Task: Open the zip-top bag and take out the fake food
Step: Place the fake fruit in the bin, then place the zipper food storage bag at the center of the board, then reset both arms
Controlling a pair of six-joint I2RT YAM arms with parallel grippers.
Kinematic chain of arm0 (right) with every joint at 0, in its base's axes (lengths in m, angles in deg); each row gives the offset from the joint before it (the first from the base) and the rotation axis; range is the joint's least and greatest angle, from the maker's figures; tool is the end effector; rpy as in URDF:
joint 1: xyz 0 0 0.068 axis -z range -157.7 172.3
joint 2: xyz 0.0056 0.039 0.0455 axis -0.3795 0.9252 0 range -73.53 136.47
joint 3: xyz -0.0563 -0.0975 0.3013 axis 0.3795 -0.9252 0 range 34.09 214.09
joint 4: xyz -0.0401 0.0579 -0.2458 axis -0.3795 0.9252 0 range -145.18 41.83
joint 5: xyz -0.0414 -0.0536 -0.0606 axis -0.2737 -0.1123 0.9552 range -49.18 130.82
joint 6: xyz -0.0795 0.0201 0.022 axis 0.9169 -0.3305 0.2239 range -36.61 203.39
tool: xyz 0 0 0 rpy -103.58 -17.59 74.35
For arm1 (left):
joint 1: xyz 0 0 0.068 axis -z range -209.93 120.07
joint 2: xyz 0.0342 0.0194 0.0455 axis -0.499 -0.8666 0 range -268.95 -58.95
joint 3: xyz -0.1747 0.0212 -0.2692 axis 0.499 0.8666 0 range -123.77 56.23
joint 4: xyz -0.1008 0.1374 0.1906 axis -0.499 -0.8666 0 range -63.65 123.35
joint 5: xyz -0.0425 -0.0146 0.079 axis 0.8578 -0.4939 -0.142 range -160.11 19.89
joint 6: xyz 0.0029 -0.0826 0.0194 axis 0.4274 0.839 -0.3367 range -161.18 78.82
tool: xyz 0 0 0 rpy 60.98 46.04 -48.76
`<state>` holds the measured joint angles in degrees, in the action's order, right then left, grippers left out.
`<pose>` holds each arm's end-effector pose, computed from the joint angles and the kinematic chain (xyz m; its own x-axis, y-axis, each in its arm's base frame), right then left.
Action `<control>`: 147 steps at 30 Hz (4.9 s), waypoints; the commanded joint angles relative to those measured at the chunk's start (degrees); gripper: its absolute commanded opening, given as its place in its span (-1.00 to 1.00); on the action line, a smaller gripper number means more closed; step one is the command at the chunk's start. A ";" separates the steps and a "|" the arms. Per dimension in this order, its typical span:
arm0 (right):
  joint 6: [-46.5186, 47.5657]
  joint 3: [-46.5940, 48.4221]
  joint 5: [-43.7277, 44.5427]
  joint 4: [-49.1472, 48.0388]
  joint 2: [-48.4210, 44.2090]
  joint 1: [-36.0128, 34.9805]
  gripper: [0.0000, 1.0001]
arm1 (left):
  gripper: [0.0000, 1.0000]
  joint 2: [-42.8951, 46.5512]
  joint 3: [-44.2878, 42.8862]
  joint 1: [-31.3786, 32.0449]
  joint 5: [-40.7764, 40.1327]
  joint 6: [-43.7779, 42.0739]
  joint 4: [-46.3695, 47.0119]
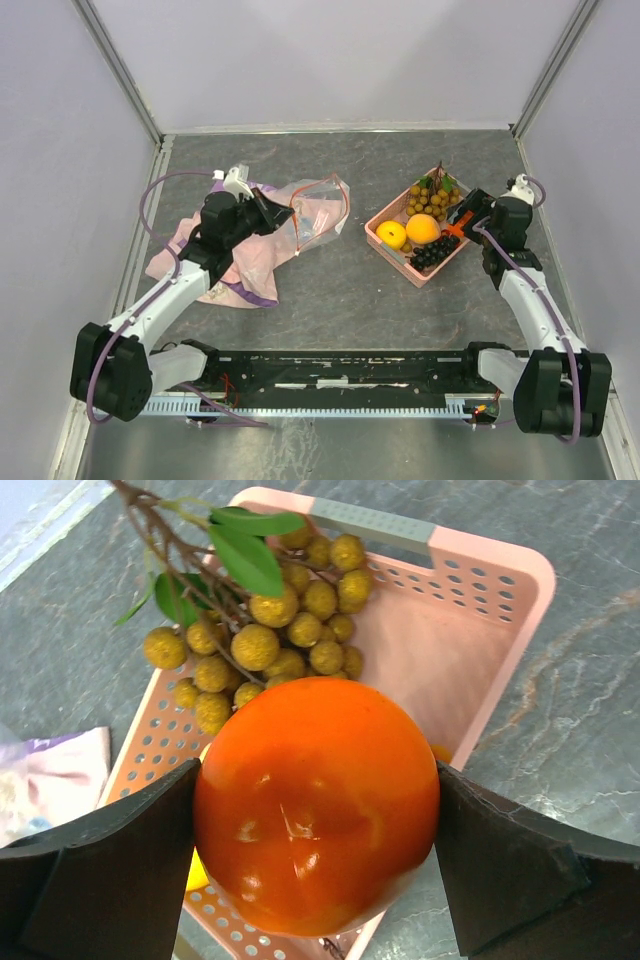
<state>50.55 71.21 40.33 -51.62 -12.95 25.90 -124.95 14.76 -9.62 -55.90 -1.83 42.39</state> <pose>0.2405 -0.0145 0.2797 -0.3510 0.5653 -0.7465 0.2921 0.8235 0.4863 0.2518 -0.1127 0.3168 -0.5477 -0.4527 -0.7036 0.2730 0.6982 -0.6618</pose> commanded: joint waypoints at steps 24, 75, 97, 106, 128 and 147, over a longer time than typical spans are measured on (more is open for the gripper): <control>-4.64 8.23 11.15 -1.25 9.55 0.89 0.98 | -0.95 2.32 1.82 -0.27 3.49 -1.23 1.33; 9.74 42.22 -6.43 22.04 5.11 -14.93 0.98 | 0.98 0.14 -33.85 -12.62 13.80 -11.77 -21.05; 16.95 49.14 15.04 25.51 6.95 -22.67 0.98 | 0.98 2.31 -43.67 -12.64 10.81 -22.93 -37.56; 15.79 47.63 16.66 24.33 6.93 -23.01 0.98 | 0.98 2.37 -40.08 -12.63 11.79 -22.15 -35.24; 17.79 44.44 14.99 24.30 6.39 -23.20 0.98 | 0.99 3.58 -34.26 -12.65 13.19 -20.76 -31.01; 18.51 40.42 13.93 22.43 3.33 -23.19 0.98 | 0.98 4.78 -32.20 -12.61 15.65 -16.71 -27.01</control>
<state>68.49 111.69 53.14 -26.31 -7.90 2.90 -121.78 -17.33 -22.10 -42.28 -21.08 11.20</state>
